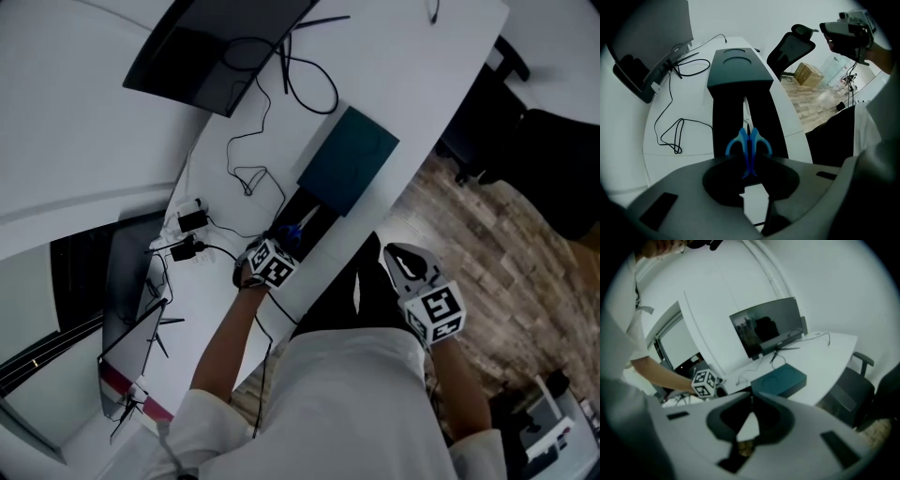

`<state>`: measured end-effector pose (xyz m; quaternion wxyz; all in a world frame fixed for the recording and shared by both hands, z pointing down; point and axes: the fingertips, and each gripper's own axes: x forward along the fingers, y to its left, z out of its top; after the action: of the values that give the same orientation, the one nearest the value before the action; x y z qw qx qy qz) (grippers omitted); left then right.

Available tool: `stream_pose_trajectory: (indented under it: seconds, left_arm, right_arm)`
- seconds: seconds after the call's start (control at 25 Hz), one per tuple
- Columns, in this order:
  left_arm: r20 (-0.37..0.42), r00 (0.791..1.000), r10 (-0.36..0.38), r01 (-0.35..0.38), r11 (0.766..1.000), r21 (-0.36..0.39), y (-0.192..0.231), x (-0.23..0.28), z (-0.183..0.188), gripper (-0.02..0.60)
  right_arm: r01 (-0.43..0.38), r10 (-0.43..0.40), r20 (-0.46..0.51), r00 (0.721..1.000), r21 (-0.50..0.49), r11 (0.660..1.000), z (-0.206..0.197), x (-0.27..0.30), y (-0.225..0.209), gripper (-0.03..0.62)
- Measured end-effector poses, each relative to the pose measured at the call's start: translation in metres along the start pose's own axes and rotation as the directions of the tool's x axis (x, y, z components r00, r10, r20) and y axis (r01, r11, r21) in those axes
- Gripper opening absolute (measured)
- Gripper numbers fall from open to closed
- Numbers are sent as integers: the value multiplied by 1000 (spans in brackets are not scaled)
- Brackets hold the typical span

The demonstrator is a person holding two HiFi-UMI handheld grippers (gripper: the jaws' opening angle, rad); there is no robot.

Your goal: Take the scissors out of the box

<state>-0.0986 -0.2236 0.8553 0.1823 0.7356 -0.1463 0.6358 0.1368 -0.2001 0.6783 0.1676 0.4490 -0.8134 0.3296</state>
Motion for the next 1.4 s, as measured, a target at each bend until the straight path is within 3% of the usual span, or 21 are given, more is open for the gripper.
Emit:
stream_pose_trajectory:
  seconds: [0.16, 0.36, 0.64, 1.08, 1.4]
  left_arm:
    - [31, 999, 12, -11, 1000, -11, 0, -10, -2, 101]
    - [111, 993, 37, -29, 997, -78, 3, -25, -6, 101]
    - [258, 963, 82, -35, 983, -183, 12, -64, 1, 101]
    - [461, 876, 143, 22, 942, -334, 25, -133, 9, 101]
    - [584, 778, 234, 23, 917, -399, 40, -199, 15, 101]
  right_arm:
    - [-1, 1, -2, 1000, -25, 1000, 6, 0, 7, 38]
    - [5, -4, 5, 1000, -59, 998, 15, -2, 15, 38]
    - [11, -10, 9, 1000, -125, 992, 36, -5, 27, 38]
    - [26, -17, 41, 999, -239, 971, 79, -9, 56, 38]
    - [18, 5, 81, 997, -282, 959, 106, -7, 73, 38]
